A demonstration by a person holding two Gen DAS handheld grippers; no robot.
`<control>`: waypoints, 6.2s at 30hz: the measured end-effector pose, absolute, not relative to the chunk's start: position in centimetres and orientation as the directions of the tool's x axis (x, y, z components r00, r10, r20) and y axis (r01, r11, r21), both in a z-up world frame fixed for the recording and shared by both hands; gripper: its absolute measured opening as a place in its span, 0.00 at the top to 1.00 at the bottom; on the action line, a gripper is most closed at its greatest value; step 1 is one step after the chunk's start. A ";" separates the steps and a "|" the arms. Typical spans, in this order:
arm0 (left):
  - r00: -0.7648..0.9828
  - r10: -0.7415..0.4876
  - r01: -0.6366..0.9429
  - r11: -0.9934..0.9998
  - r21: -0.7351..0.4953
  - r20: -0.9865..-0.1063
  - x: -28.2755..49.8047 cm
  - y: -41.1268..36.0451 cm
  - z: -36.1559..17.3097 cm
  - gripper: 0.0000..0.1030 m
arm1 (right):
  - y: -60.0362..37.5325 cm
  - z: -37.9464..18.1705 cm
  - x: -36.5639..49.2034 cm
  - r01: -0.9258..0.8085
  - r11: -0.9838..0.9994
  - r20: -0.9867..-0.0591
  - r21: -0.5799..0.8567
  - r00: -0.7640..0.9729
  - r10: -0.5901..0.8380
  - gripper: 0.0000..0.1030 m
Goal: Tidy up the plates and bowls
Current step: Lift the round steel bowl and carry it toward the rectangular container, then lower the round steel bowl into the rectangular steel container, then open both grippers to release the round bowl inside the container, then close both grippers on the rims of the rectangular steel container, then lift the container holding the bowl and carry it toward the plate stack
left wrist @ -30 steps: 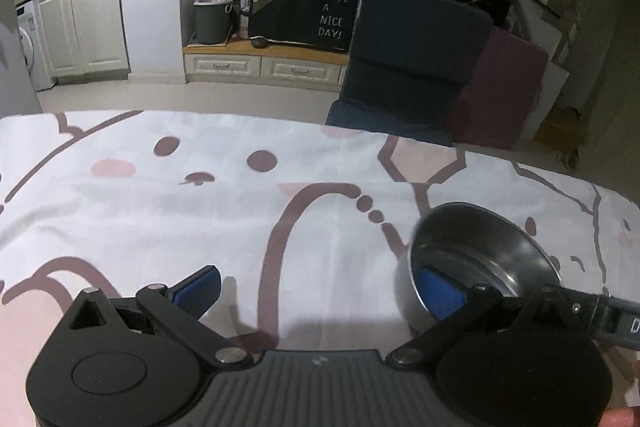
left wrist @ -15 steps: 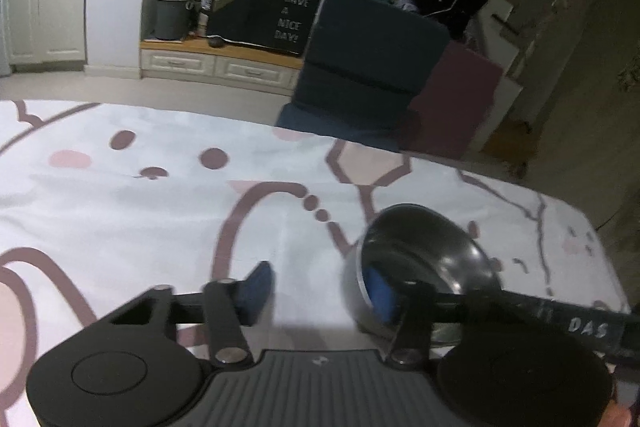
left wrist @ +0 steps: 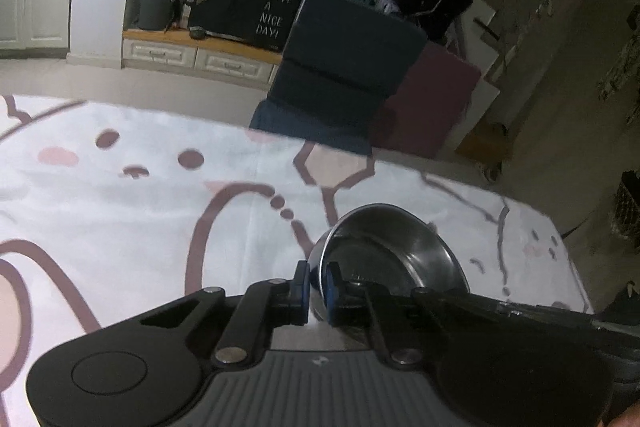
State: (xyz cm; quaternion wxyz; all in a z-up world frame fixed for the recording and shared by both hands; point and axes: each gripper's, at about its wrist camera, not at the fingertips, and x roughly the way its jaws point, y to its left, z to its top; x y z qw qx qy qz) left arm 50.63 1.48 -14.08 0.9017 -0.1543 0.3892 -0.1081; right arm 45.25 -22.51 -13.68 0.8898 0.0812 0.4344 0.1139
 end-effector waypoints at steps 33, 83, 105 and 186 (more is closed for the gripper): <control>0.727 -0.206 0.026 0.961 -0.274 -0.654 27.2 7.0 -4.2 0.91 | -19.1 -3.2 24.3 -0.245 0.907 -0.683 0.344 0.597 0.420 0.95; 0.438 -0.097 -0.001 0.994 -0.108 -0.894 28.9 7.6 -13.1 0.86 | -12.5 -12.7 20.8 -0.254 0.921 -0.880 0.296 0.303 0.366 0.91; 0.432 -0.119 0.001 0.991 -0.132 -0.894 29.0 7.8 -13.5 0.79 | -12.5 -13.6 21.2 -0.236 0.921 -0.888 0.311 0.272 0.370 0.87; 0.358 -0.223 0.131 0.974 -0.188 -0.907 26.2 11.2 -12.8 0.74 | -13.0 -13.1 22.5 -0.191 0.945 -0.896 0.265 0.313 0.315 0.84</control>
